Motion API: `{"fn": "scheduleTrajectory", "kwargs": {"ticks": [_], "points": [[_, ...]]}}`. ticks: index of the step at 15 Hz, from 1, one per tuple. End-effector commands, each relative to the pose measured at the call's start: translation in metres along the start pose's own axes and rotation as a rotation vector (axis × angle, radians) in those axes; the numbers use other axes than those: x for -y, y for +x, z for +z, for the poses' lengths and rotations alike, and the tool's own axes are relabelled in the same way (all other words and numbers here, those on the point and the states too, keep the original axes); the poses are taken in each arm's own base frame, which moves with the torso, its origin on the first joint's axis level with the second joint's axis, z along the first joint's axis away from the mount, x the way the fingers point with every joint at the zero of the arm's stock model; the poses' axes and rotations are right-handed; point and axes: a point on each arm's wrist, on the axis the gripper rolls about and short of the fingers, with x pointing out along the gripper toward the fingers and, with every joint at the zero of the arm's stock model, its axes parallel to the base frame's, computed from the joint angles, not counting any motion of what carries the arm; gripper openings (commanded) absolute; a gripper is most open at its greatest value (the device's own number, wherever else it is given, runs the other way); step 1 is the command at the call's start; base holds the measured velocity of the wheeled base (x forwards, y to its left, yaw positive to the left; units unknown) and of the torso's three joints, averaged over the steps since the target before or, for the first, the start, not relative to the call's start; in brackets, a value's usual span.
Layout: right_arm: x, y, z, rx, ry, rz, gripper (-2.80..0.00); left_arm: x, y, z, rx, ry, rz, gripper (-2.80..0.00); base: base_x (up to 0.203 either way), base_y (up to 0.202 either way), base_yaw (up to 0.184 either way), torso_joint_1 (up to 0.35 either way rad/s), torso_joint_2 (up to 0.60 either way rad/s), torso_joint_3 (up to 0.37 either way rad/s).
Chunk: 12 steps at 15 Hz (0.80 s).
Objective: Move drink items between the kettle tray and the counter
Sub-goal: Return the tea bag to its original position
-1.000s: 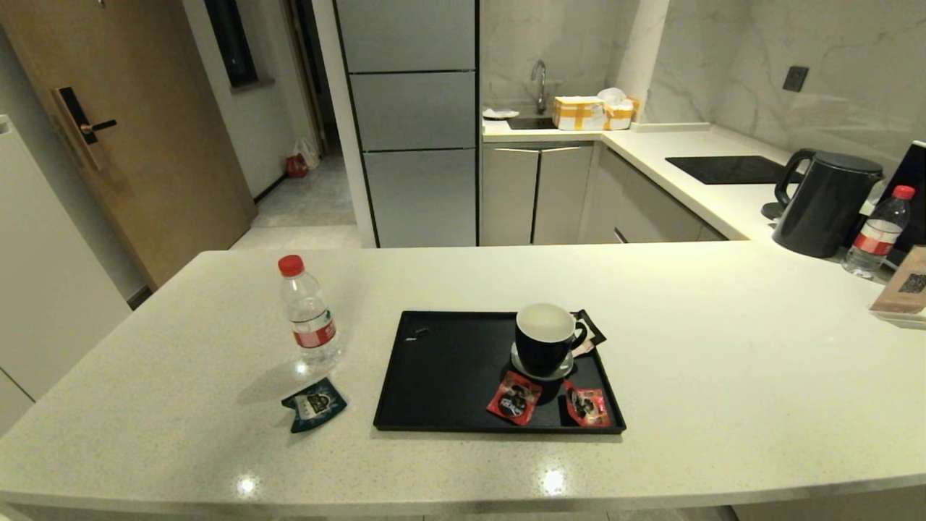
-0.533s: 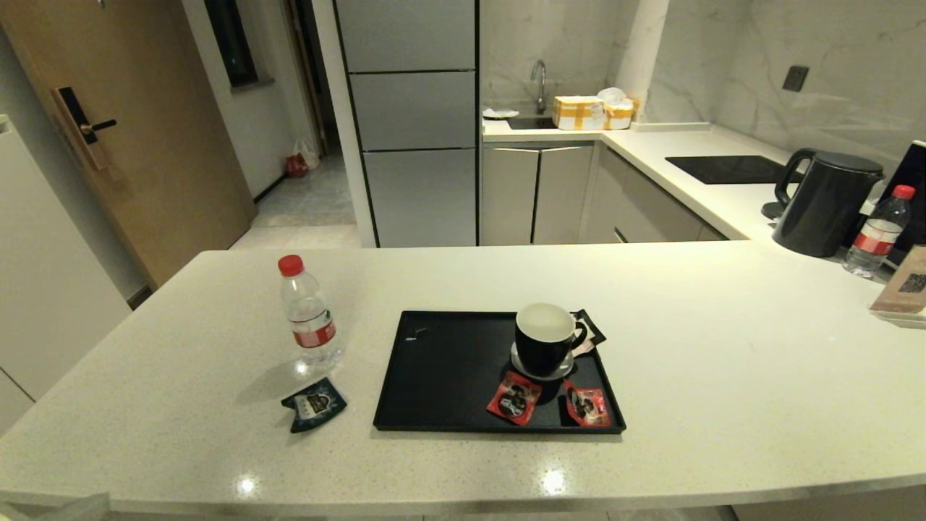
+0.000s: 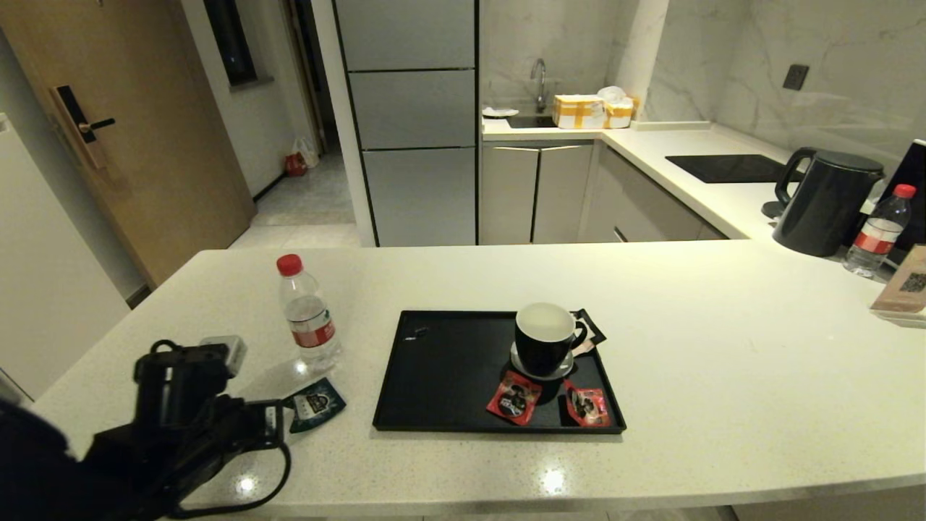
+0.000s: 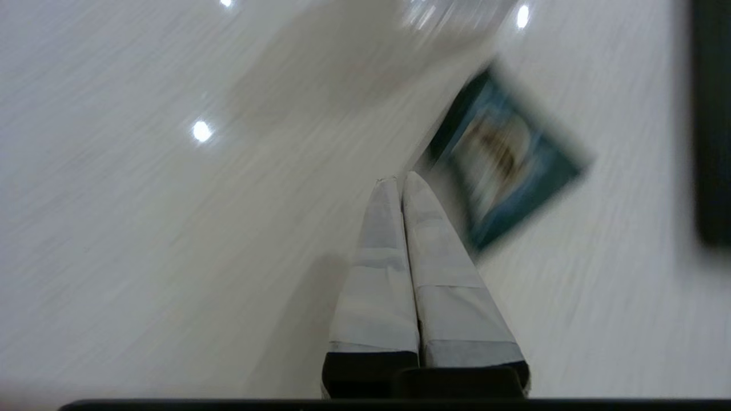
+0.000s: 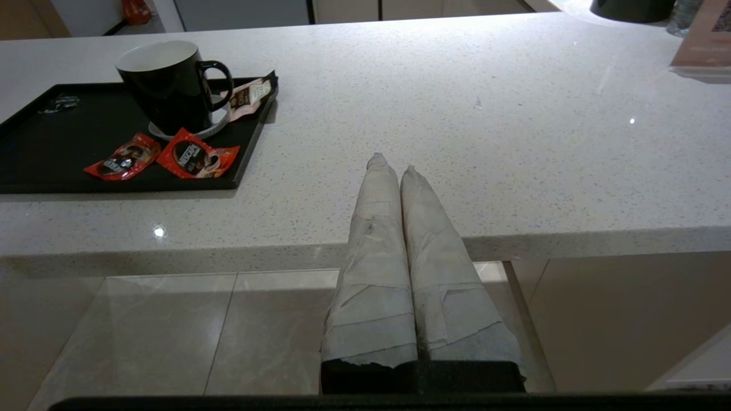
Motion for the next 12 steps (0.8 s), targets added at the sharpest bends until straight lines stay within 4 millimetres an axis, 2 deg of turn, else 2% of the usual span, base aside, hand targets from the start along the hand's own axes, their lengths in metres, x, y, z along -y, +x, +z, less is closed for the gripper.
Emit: {"fn": "scheduleTrajectory", "kwargs": {"ticks": [1,2,4,6,11,12], "points": [[0.0,0.0,0.0,-0.001,0.0,0.0,-2.8,0.023,0.034,-0.014,0.02,-0.005,0.005,-2.77,0.0,0.0,0.0,0.0,0.0,0.0],[0.0,0.0,0.0,-0.001,0.0,0.0,-2.8,0.027,0.038,-0.004,0.054,-0.053,-0.006,0.0,0.0,0.0,0.0,0.0,0.0,0.0],[0.0,0.0,0.0,-0.001,0.0,0.0,-2.8,0.032,0.037,0.012,-0.023,-0.116,0.003,0.0,0.0,0.0,0.0,0.0,0.0,0.0],[0.0,0.0,0.0,-0.001,0.0,0.0,-2.8,0.04,0.025,0.035,-0.061,-0.198,-0.01,0.0,0.0,0.0,0.0,0.0,0.0,0.0],[0.0,0.0,0.0,-0.001,0.0,0.0,-2.8,0.039,0.021,0.036,-0.067,-0.2,0.023,0.0,0.0,0.0,0.0,0.0,0.0,0.0],[0.0,0.0,0.0,-0.001,0.0,0.0,-2.8,0.036,0.014,0.036,-0.088,-0.2,0.049,0.0,0.0,0.0,0.0,0.0,0.0,0.0]]}}
